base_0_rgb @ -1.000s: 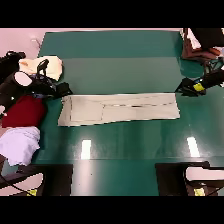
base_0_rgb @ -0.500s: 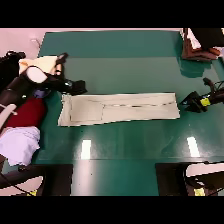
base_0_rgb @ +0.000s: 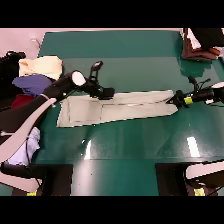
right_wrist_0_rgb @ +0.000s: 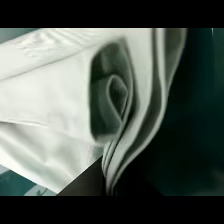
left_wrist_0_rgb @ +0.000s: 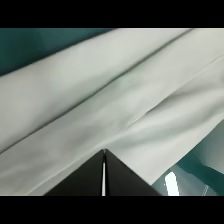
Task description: Fold the shirts.
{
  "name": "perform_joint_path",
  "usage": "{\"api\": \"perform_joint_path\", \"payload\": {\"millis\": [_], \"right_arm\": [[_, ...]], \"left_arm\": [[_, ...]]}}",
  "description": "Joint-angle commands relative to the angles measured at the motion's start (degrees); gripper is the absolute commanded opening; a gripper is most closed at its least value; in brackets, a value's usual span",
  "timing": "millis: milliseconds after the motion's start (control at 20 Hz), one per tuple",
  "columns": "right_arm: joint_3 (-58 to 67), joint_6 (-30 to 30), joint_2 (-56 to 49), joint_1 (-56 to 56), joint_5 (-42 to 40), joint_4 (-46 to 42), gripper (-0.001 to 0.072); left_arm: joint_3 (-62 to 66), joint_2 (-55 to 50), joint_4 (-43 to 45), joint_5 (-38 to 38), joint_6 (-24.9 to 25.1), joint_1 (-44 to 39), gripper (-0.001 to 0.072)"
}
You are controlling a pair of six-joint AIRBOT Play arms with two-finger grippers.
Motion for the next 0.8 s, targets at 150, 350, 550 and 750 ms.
{"api": "perform_joint_path", "payload": {"millis": [150,350,550,750], "right_arm": [[8.61,3.76,11.3,2.51,5.81,1.22,0.0014],[14.47,9.44,18.51,8.2,7.37,1.22,0.0014],[20.04,14.03,21.42,16.55,6.62,1.25,0.0014],[25.92,17.0,21.35,25.9,4.33,1.29,0.0015]], "left_arm": [[3.48,-5.84,-0.92,0.85,-0.72,-2.1,0.0024],[6.14,-9.16,-4.63,1.57,-0.5,-2.1,0.0024],[7.48,-11.28,-5.03,-0.2,-0.48,-2.1,0.0024],[7.48,-11.32,-4.92,0.0,-0.46,-2.1,0.0024]]}}
